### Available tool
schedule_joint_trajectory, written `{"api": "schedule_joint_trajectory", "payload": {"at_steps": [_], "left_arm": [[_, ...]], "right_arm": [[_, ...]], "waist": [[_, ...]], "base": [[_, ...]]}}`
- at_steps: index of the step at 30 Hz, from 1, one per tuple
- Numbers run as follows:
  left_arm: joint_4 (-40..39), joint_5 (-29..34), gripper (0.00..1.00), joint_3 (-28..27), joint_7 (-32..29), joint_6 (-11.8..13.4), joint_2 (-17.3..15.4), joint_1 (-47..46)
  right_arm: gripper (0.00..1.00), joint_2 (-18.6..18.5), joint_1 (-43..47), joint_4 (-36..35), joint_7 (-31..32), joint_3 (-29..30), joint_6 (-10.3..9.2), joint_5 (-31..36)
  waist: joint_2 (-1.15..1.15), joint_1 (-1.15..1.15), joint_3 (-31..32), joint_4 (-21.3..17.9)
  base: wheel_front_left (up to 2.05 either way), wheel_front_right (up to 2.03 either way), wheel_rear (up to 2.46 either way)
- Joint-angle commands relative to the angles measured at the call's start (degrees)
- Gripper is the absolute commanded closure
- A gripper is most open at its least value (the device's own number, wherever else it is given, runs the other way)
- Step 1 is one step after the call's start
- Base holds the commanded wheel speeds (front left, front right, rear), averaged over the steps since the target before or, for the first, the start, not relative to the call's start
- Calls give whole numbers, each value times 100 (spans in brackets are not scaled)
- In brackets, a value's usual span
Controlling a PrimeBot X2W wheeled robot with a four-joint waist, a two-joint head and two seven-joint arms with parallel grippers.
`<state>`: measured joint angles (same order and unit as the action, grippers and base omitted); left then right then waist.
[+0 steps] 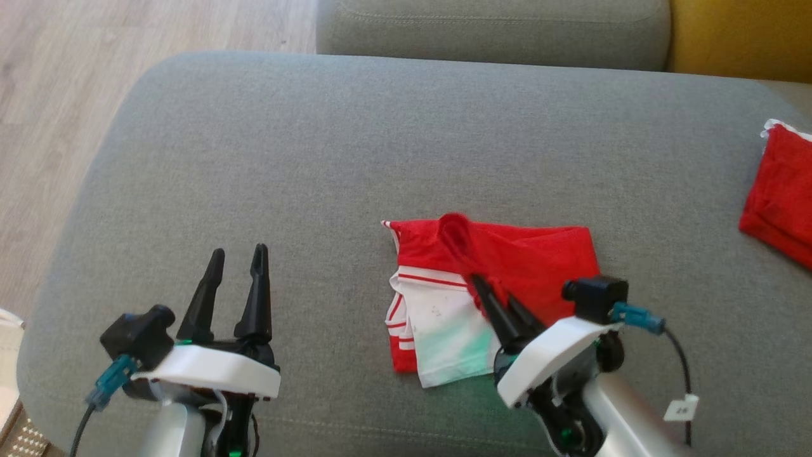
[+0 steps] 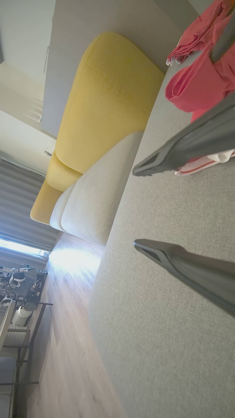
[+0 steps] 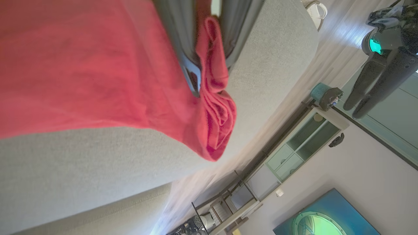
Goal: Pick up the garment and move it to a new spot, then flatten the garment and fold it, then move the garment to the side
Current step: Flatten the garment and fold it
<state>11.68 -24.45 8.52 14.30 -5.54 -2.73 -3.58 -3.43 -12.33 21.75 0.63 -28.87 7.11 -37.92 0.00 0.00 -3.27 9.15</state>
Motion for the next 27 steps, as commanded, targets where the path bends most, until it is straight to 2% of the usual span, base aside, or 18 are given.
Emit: {"api": "schedule_joint_trajectory", "payload": {"at_steps": [1,9,10,11,16,21,24,27], "left_arm": [[-152,-39,0,-155,70,15,-15,-167],[-100,-101,0,-113,70,11,-15,-203],[-89,-110,0,-103,70,10,-15,-210],[-79,-115,0,-92,70,8,-15,-219],[-49,-135,0,-95,70,13,-15,-232],[-9,-130,0,-114,70,19,-15,-193],[-16,-134,0,-114,70,28,-15,-195],[-66,-136,0,-115,70,31,-15,-215]], "right_arm": [[100,55,-234,-120,-103,-155,37,-66],[100,55,-534,512,-389,-671,37,-358],[55,55,-572,567,-432,-721,37,-406],[0,55,-614,617,-448,-802,37,-427],[0,55,-734,748,-510,-1038,37,-706],[0,55,-889,839,-740,-805,37,-778],[0,55,-991,909,-843,-595,37,-590],[0,55,-1142,1009,-963,-152,37,10]], "waist": [[0,0,-15,15],[0,0,-86,45],[0,0,-95,48],[0,0,-102,53],[0,0,-104,48],[0,0,-63,-23],[0,0,-52,-66],[0,0,-49,-129]], "base": [[0,0,0],[0,0,0],[0,0,0],[0,0,0],[0,0,0],[0,0,0],[0,0,0],[0,0,0]]}}
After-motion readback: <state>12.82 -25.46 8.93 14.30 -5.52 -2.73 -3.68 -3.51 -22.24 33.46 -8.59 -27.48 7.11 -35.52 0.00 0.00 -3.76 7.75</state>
